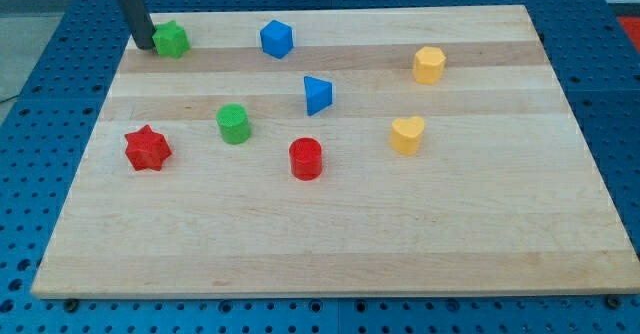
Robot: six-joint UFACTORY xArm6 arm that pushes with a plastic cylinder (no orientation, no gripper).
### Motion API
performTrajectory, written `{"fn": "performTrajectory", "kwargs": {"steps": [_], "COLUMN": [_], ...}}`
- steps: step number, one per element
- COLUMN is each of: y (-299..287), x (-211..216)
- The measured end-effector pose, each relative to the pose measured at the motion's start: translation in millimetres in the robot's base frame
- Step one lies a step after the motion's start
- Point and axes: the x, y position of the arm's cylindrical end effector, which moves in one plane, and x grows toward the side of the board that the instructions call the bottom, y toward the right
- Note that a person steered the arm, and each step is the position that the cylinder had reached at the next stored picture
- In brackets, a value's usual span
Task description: Move the green star towards the top left corner
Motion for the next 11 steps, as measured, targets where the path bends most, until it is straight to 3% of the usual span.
{"fn": "performTrajectory", "kwargs": {"steps": [2,4,6,8,10,11], "y": [-23,0,45,44,42,27], "x": [31,58,51,-5,-5,42]}}
